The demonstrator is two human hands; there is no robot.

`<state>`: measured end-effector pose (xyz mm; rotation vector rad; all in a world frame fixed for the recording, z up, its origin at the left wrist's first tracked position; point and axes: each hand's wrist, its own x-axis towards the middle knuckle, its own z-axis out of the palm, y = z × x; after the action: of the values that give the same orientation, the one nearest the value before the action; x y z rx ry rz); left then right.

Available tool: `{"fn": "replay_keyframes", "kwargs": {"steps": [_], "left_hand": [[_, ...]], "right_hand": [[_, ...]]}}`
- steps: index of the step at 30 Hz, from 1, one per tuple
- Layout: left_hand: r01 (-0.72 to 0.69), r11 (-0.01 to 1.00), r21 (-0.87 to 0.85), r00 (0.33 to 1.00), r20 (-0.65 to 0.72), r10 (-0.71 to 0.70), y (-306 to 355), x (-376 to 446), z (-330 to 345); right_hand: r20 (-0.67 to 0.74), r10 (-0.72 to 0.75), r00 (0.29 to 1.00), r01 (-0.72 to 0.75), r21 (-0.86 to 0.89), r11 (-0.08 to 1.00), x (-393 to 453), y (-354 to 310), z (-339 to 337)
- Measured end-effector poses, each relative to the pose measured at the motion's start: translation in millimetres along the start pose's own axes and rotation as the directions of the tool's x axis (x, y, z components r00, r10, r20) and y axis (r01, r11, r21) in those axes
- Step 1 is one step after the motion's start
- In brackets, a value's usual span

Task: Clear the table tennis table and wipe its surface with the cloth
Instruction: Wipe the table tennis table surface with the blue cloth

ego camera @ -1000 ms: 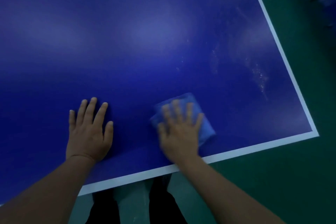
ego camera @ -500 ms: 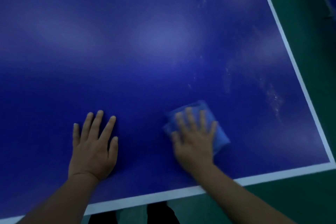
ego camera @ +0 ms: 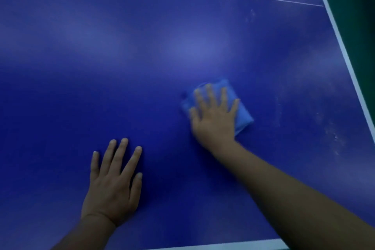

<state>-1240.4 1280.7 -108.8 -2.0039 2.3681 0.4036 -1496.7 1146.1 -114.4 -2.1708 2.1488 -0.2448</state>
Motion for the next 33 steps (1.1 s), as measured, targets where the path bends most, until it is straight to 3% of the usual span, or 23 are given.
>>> {"fn": "replay_keyframes", "kwargs": {"steps": [2, 3, 4, 6, 8, 10, 11, 13, 14, 16, 18, 20, 22, 23, 25, 27, 28, 30, 32, 33], "left_hand": [[0.000, 1.000, 0.000, 1.000, 0.009, 0.000, 0, 0, 0], [0.000, 1.000, -0.002, 1.000, 0.012, 0.000, 0, 0, -1], [0.000, 1.000, -0.002, 1.000, 0.013, 0.000, 0, 0, -2], [-0.001, 1.000, -0.001, 1.000, 0.011, 0.001, 0, 0, -3], [-0.006, 1.000, 0.000, 1.000, 0.010, 0.006, 0, 0, -2], [-0.011, 1.000, -0.007, 1.000, 0.002, 0.011, -1, 0, -2], [-0.014, 1.000, -0.009, 1.000, -0.001, 0.014, -1, 0, -2], [-0.016, 1.000, -0.011, 1.000, 0.000, 0.016, -1, 1, -1], [-0.017, 1.000, -0.008, 1.000, 0.002, 0.017, -1, 2, -1], [-0.023, 1.000, -0.001, 1.000, 0.000, 0.023, -1, 1, 0], [-0.020, 1.000, 0.003, 1.000, 0.001, 0.020, 0, 1, 0], [-0.017, 1.000, 0.011, 1.000, 0.005, 0.017, 0, 0, 0], [-0.013, 1.000, 0.009, 1.000, 0.009, 0.013, -1, -1, 1], [-0.011, 1.000, 0.004, 1.000, 0.011, 0.011, -1, -1, 1], [-0.008, 1.000, 0.000, 1.000, 0.008, 0.008, -1, -1, 2], [-0.014, 1.000, 0.003, 1.000, 0.000, 0.014, -1, -1, 2], [-0.018, 1.000, 0.004, 1.000, -0.006, 0.018, -1, -2, 2], [-0.023, 1.000, 0.006, 1.000, -0.010, 0.023, -2, -2, 2], [-0.018, 1.000, 0.002, 1.000, -0.008, 0.018, -1, -1, 1], [-0.016, 1.000, 0.004, 1.000, -0.008, 0.016, 0, -1, 0]], "right_hand": [[0.080, -0.368, 0.926, 0.370, -0.010, 0.929, -23, -13, 7], [0.102, -0.417, 0.903, 0.420, -0.008, 0.908, -11, -2, 5], [0.091, -0.357, 0.930, 0.360, -0.022, 0.933, 9, 17, 2], [0.076, -0.036, 0.996, 0.042, -0.084, 0.996, 52, 60, -7], [0.107, 0.287, 0.952, -0.282, -0.059, 0.957, 76, 98, -18], [0.084, 0.371, 0.925, -0.368, -0.051, 0.928, 71, 97, -19], [0.044, 0.308, 0.950, -0.304, -0.071, 0.950, 60, 82, -15], [0.015, 0.002, 1.000, -0.001, -0.056, 0.998, 29, 38, -5], [0.049, -0.204, 0.978, 0.206, -0.048, 0.977, 15, 15, 1], [0.132, -0.517, 0.846, 0.523, -0.009, 0.852, 8, -19, 8], [0.145, -0.619, 0.772, 0.623, 0.022, 0.782, 39, -26, 9], [0.156, -0.509, 0.847, 0.518, -0.024, 0.855, 88, -7, 8], [0.147, -0.191, 0.970, 0.207, -0.102, 0.973, 133, 38, 0], [0.121, 0.003, 0.993, 0.011, -0.116, 0.993, 149, 64, -6], [0.089, 0.329, 0.940, -0.325, -0.055, 0.944, 161, 97, -20], [0.092, 0.407, 0.909, -0.404, -0.043, 0.914, 152, 87, -19], [0.079, 0.340, 0.937, -0.336, -0.056, 0.940, 144, 69, -14], [0.077, 0.074, 0.994, -0.068, -0.070, 0.995, 113, 28, 0], [0.146, -0.192, 0.970, 0.204, -0.070, 0.976, 86, 7, 5], [0.178, -0.233, 0.956, 0.247, -0.059, 0.967, 85, 9, 2]]}}
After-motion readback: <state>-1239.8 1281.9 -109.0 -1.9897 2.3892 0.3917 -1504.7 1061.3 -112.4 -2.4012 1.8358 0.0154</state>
